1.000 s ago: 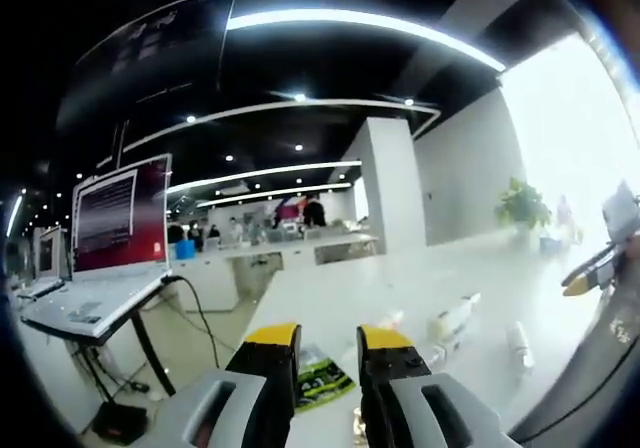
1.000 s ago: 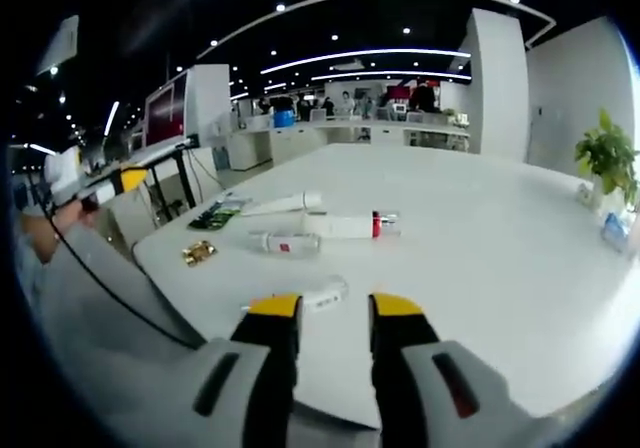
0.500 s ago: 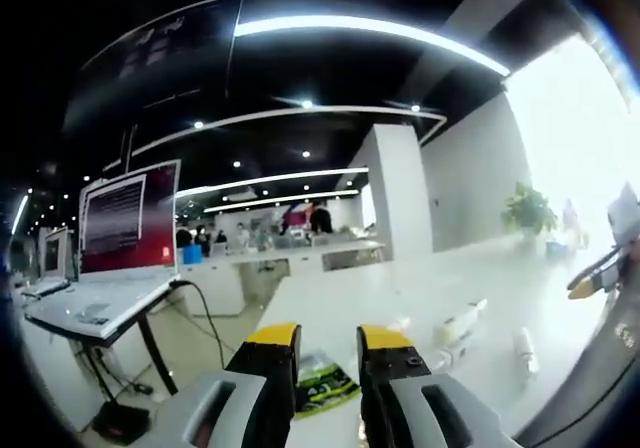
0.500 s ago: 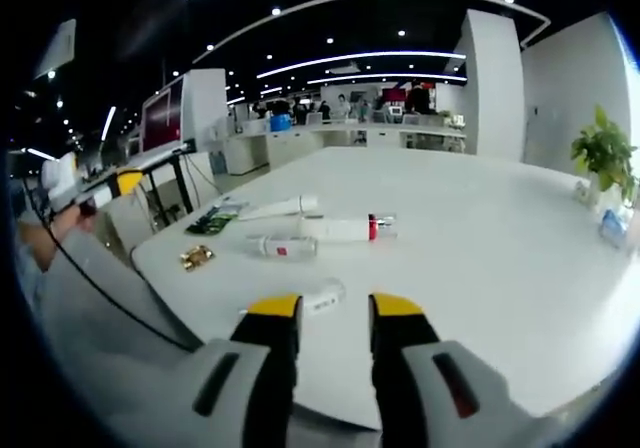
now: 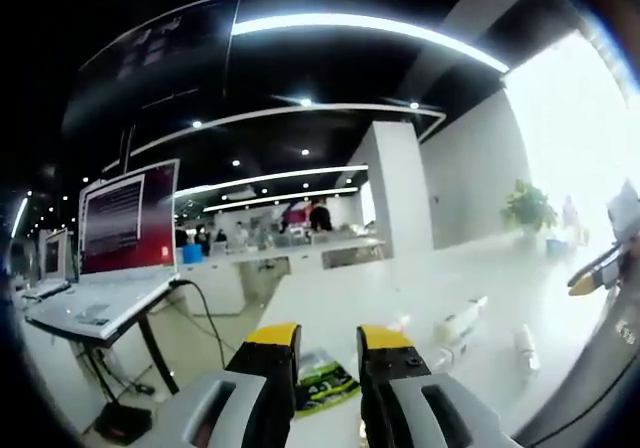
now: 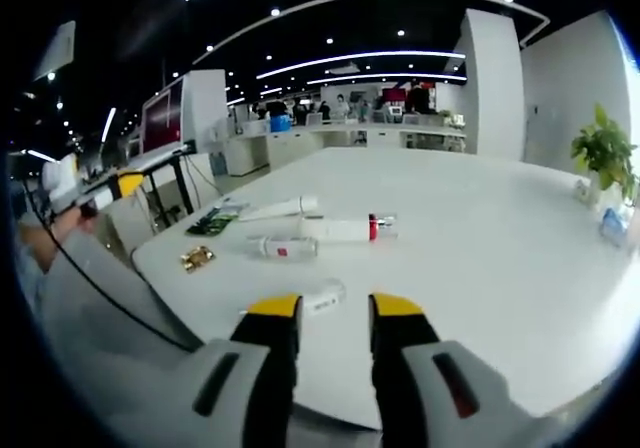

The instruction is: Arrange the skincare products in the storage area until every visible bottle or jar stands upright without overlapping.

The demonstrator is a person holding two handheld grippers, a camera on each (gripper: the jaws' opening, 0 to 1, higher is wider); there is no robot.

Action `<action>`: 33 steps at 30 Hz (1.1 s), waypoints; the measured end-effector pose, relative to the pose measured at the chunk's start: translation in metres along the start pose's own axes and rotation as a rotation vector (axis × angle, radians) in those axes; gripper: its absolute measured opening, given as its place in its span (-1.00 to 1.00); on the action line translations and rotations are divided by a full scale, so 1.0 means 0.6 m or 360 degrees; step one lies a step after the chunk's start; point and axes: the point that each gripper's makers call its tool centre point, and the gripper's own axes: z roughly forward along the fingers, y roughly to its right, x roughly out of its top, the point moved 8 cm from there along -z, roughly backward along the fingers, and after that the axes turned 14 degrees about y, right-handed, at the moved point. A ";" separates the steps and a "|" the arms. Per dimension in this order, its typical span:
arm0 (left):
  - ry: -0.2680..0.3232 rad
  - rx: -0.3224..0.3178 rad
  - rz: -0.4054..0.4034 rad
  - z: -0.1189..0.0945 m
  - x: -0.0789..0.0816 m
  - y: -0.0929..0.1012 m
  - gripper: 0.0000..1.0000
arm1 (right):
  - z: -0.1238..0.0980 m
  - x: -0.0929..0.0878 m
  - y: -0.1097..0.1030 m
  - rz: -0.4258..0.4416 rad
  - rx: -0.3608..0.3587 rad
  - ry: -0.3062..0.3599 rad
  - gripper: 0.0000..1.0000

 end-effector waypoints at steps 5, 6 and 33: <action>-0.0007 -0.0003 0.0006 0.000 -0.001 0.001 -0.53 | 0.000 0.000 0.000 0.0004 0.0002 0.0000 -0.45; -0.0008 -0.0004 0.0006 0.000 -0.001 0.001 -0.53 | 0.000 0.000 0.001 0.0004 0.0002 0.0000 -0.45; -0.0056 -0.0025 0.0029 0.002 -0.006 0.003 -0.53 | 0.000 -0.001 0.001 0.0007 0.0008 -0.0003 -0.44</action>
